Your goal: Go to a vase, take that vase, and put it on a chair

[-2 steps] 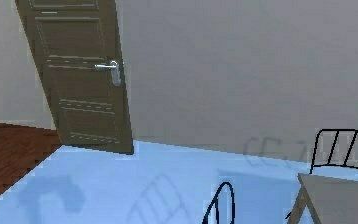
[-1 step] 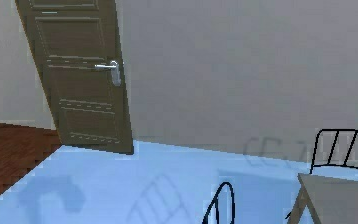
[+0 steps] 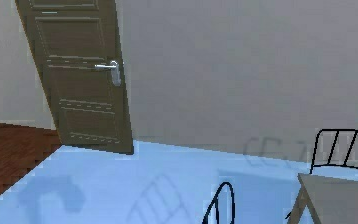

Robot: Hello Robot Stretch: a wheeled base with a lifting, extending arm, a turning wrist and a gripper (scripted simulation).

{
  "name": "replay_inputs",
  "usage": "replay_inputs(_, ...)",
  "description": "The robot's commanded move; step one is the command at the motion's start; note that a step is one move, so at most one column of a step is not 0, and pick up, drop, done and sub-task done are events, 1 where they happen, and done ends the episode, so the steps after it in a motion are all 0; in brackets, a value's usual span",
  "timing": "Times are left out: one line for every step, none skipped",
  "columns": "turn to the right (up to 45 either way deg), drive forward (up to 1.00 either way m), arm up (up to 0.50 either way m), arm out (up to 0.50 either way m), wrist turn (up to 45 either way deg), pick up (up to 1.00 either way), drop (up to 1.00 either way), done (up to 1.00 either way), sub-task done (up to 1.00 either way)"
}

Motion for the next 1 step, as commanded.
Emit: replay_inputs(0.0, 0.0, 0.0, 0.0, 0.0, 0.0, 0.0, 1.0, 0.0)
